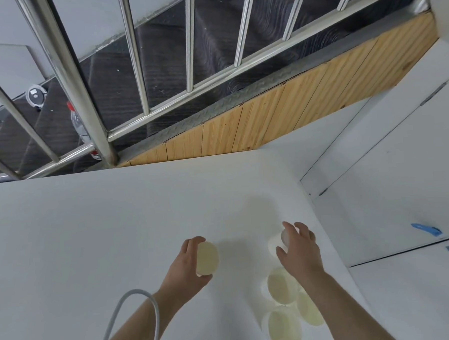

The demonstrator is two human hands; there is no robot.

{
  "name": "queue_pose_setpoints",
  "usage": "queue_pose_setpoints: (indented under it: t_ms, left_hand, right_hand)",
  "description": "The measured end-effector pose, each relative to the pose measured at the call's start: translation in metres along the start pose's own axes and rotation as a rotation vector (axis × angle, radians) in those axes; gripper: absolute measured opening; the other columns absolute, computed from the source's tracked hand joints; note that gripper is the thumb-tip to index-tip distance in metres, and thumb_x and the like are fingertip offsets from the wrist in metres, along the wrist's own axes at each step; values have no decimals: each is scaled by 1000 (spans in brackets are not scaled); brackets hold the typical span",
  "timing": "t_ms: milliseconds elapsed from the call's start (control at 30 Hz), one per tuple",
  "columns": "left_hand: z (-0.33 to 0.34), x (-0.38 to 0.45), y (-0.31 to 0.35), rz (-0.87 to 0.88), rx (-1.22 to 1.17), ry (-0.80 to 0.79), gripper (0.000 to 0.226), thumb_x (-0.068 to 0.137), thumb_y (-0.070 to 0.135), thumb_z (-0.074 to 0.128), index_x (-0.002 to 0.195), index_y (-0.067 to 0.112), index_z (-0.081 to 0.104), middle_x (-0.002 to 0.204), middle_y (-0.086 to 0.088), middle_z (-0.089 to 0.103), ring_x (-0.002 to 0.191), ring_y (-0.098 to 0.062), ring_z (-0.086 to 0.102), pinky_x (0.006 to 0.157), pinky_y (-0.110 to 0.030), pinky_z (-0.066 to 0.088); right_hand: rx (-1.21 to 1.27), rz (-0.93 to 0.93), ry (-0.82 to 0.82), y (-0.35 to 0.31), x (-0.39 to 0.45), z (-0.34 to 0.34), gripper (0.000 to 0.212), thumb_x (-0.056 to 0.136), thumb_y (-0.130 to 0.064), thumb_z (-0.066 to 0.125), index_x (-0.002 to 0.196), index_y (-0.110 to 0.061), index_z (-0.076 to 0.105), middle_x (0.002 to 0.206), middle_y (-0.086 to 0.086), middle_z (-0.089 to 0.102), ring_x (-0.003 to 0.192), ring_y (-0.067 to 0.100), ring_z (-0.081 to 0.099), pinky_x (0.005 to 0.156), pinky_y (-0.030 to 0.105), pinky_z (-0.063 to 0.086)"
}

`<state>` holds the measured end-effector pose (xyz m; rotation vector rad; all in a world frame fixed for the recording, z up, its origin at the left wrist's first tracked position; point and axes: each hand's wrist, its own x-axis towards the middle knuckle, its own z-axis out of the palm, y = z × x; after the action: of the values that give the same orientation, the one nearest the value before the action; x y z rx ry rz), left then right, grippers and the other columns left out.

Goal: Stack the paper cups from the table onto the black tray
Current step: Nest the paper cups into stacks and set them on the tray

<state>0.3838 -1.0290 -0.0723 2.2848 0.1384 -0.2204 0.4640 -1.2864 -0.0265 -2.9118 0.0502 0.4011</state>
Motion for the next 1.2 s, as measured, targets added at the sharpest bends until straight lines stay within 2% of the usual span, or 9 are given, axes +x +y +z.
queue_pose_setpoints:
  t_ms: [200,367,500,633,800,900,1000,1067,1200]
  left_hand:
    - [-4,-3,-10,25,102,14,78,74,29,74,137,27,30,136,6,32,122,-18,45,89,-27,49]
    - [-10,-2,-7,39,130,-10,100,68,55,75,146,28,19,144,9,26,130,-14,37,109,-31,33]
    - [-15,6,12,83,108,40,98,69,62,71,147,27,22,147,11,29,135,-12,32,118,-35,16]
    - [-17,15,31,148,56,73,98,69,62,71,147,28,23,148,15,32,138,-3,28,121,-34,1]
    - [-17,15,44,203,-66,67,85,69,48,78,140,32,34,129,26,45,115,20,35,115,-26,22]
    - [-17,12,46,197,-101,68,75,67,42,79,131,33,42,115,33,46,106,19,43,97,-13,34]
    - [-15,12,46,208,-73,65,73,67,43,77,131,32,43,115,27,45,104,7,48,88,-8,34]
    - [-12,13,47,226,-34,78,75,66,43,76,133,28,44,118,18,47,103,0,50,89,-16,39]
    - [-9,14,51,247,57,84,77,68,43,69,138,25,43,123,9,48,108,-12,52,96,-29,43]
  right_hand:
    - [29,65,-55,5,11,5,59,94,-21,57,147,-23,31,149,3,31,130,26,41,96,37,44]
    - [144,20,-19,-6,9,-2,56,94,-25,57,145,-26,35,144,-1,37,124,23,45,90,36,45]
    - [481,-42,2,-26,3,-15,56,90,-32,65,142,-28,45,132,-5,49,119,15,52,96,30,43]
    - [944,-18,-166,-51,-10,-26,41,89,-21,67,128,-27,60,91,-9,58,83,9,60,88,37,54]
    - [1187,-9,-332,-59,-20,-32,31,91,-12,63,119,-26,66,78,-6,53,81,9,59,87,39,57]
    - [1183,9,-343,-56,-22,-27,30,91,-16,63,119,-27,66,86,-8,57,89,10,61,89,38,56]
    - [813,-74,-32,-52,-24,-17,27,88,-32,69,114,-31,66,109,-18,57,100,1,57,86,25,51]
    - [686,-177,126,-54,-27,-14,23,85,-37,71,106,-29,69,108,-19,57,93,2,58,75,16,45]
    - [687,-228,78,-65,-32,-9,18,82,-37,75,97,-27,71,100,-16,63,73,5,61,69,13,47]
